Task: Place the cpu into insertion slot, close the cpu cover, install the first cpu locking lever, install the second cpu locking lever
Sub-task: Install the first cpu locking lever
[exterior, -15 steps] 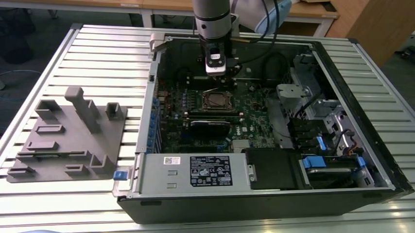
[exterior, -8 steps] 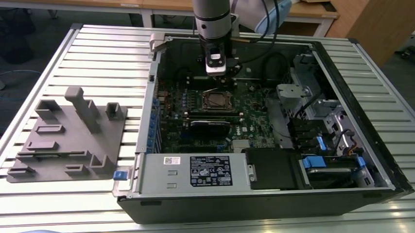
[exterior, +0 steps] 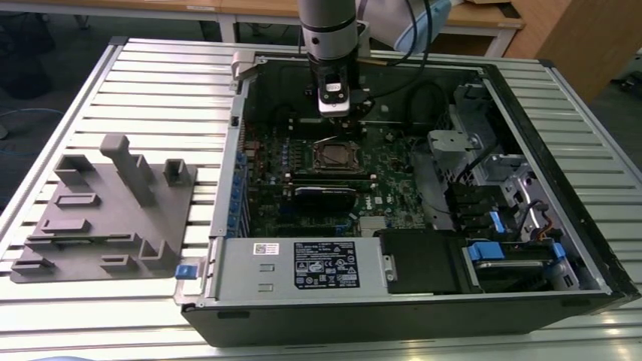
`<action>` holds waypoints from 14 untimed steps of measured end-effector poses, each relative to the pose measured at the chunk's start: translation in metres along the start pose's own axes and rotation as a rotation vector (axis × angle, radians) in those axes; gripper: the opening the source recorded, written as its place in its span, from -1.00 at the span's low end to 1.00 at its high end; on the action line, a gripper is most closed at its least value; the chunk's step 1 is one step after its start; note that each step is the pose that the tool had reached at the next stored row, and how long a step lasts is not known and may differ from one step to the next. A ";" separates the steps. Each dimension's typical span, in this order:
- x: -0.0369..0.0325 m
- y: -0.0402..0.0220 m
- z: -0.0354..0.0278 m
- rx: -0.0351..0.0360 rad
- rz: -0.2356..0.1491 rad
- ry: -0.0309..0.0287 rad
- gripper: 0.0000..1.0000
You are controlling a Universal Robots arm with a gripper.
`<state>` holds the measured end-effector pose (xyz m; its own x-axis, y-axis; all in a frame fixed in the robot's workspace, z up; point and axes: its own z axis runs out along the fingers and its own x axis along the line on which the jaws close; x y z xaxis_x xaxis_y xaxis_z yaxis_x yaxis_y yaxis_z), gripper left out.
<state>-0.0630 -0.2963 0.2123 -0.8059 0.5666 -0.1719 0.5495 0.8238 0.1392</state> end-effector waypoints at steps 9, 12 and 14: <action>-0.0006 0.0005 -0.0029 -0.0002 0.000 0.0000 -0.79; -0.0006 0.0004 -0.0028 -0.0126 0.003 0.0087 -0.79; -0.0005 0.0004 -0.0027 -0.0224 0.006 0.0153 -0.79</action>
<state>-0.0630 -0.2963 0.2152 -0.8059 0.5712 -0.1560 0.5495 0.8196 0.1621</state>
